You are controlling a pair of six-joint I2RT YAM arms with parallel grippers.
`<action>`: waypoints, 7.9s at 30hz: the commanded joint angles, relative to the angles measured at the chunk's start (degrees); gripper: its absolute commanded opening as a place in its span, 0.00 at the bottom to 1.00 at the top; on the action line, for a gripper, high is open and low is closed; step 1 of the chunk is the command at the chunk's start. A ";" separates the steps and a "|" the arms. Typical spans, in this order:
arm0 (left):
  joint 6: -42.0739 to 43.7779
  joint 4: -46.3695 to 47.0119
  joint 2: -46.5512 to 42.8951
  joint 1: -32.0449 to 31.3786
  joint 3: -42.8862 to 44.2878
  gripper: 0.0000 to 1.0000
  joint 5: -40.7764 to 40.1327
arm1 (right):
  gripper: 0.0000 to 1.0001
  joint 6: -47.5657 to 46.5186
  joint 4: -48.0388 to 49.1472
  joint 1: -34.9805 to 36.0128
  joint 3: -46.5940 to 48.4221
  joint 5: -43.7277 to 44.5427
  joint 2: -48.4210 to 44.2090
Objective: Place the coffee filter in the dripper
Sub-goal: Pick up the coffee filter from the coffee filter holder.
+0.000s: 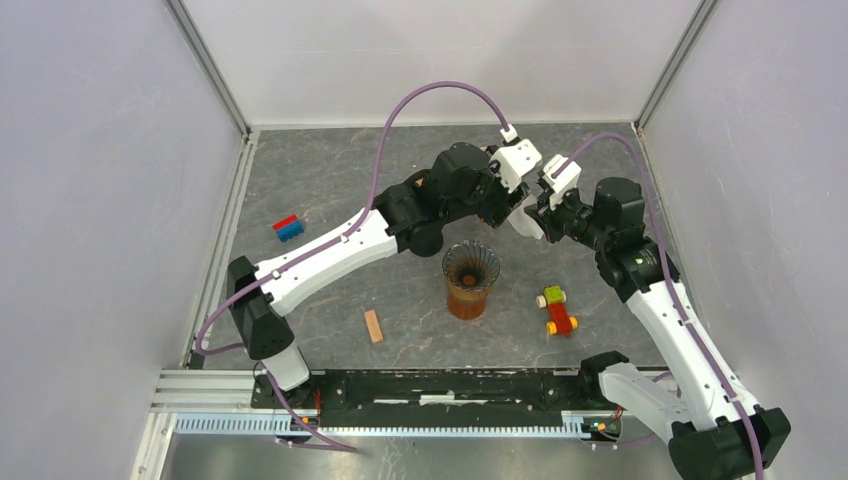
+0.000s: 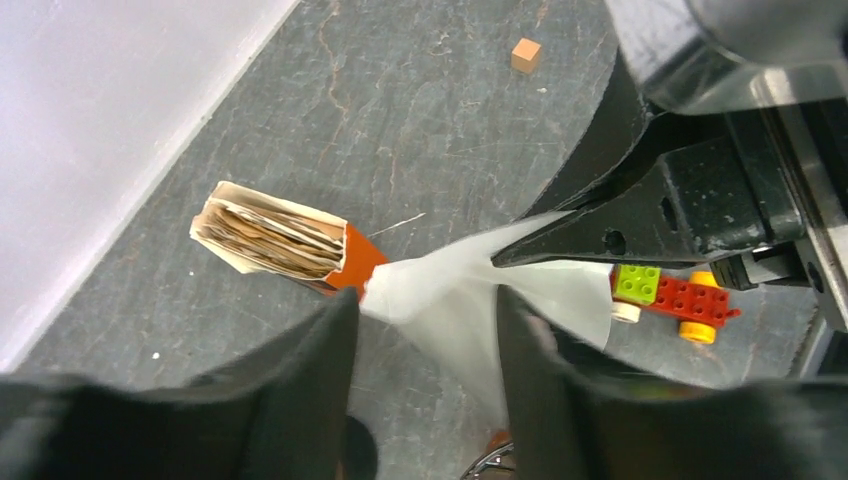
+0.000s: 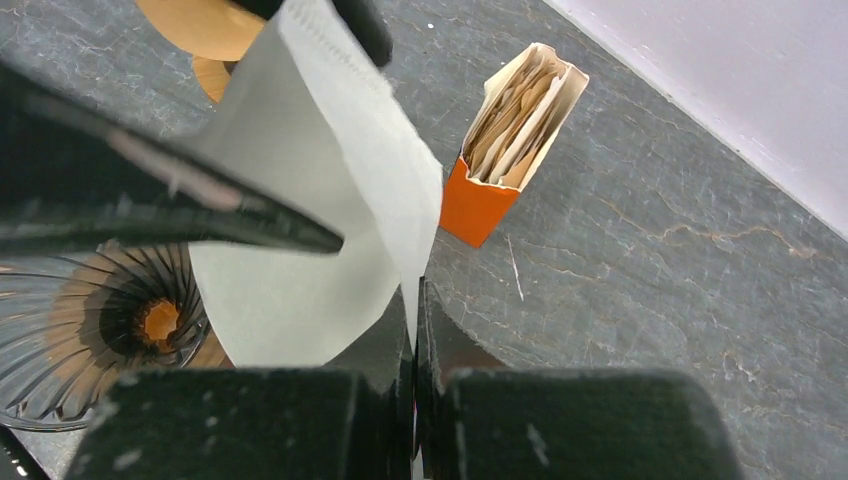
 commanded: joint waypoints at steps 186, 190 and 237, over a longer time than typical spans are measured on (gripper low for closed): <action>-3.92 1.01 5.49 -2.43 6.76 0.66 -21.71 | 0.00 8.65 3.16 0.69 4.87 9.30 0.29; -7.76 -0.74 6.16 -2.50 8.29 0.72 -20.48 | 0.00 10.29 4.11 0.73 4.85 10.61 0.72; -29.55 -11.44 17.33 -2.75 21.63 0.02 -28.79 | 0.00 15.95 8.49 1.91 0.73 21.79 1.79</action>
